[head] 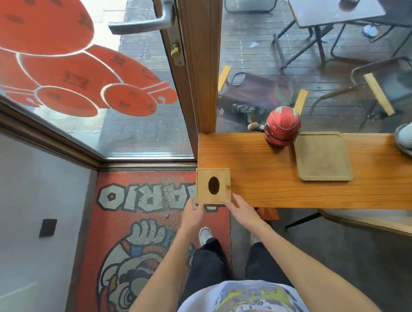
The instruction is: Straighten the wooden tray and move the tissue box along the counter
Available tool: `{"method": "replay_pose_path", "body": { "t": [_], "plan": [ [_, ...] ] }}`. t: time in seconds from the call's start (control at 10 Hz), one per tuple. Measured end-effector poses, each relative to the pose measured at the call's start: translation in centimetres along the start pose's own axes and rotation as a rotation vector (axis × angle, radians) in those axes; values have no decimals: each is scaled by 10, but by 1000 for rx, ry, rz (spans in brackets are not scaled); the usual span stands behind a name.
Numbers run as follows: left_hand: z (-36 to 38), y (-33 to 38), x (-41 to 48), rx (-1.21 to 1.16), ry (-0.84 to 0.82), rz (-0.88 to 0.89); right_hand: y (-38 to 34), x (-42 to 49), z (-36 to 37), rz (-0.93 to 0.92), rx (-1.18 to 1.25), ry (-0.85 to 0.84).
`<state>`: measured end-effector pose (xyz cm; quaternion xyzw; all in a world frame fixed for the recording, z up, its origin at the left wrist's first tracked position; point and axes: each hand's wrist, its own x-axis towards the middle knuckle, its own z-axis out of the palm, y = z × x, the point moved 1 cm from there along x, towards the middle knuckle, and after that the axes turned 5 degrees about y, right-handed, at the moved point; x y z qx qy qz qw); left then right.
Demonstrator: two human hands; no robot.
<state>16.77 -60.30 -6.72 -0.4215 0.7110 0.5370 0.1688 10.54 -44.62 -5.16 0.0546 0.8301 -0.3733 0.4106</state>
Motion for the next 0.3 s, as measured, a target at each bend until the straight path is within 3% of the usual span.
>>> {"method": "replay_pose_path", "body": {
  "t": [0.1, 0.2, 0.3],
  "plan": [
    [-2, -2, -17, 252, 283, 85, 9, -9, -19, -181, -352, 219],
    [1, -2, -47, 367, 480, 235, 15, -22, -44, -413, -530, 373],
    [18, 4, -74, 576, 530, 268, 26, -25, -72, -557, -809, 347]
  ]
}}
